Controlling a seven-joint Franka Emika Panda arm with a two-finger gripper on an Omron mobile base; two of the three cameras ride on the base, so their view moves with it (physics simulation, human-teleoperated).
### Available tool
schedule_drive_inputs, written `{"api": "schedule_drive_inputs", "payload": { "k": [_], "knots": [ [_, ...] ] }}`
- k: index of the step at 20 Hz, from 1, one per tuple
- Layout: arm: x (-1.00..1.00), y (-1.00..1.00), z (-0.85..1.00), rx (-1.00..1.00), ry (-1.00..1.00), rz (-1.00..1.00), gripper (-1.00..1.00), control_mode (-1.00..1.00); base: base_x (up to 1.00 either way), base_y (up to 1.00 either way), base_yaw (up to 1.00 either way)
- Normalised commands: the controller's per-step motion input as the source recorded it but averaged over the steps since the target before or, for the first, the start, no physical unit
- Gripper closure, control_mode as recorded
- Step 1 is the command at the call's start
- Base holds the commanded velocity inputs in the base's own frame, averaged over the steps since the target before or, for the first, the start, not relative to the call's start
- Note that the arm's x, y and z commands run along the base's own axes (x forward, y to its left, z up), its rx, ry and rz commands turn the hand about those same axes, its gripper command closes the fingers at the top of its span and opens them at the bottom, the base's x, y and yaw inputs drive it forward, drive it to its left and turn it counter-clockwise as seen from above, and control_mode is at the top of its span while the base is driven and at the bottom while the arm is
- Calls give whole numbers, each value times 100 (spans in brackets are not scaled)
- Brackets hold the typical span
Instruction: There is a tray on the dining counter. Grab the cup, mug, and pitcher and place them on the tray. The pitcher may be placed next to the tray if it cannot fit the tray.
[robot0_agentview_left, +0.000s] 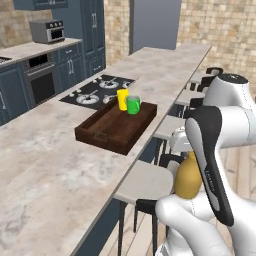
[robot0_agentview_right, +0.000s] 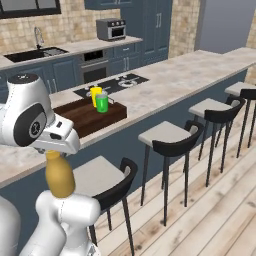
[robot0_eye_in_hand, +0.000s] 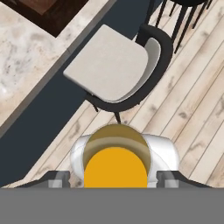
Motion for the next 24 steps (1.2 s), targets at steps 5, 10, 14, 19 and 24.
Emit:
{"api": "schedule_drive_inputs", "payload": {
  "k": [5, 10, 14, 19, 24],
  "knots": [
    [0, 0, 0, 0, 0, 0, 100, 100, 19, -1, 0],
    [0, 0, 32, 0, 0, 0, 100, -100, 0, 0, 0],
    [-7, 0, 81, 0, -1, 0, 100, -100, 0, 0, 0],
    [-3, 2, 88, 0, 0, 0, 100, -100, 0, 0, 0],
    [16, 20, 54, 0, 0, 1, 100, -100, 0, 0, 0]
  ]
}}
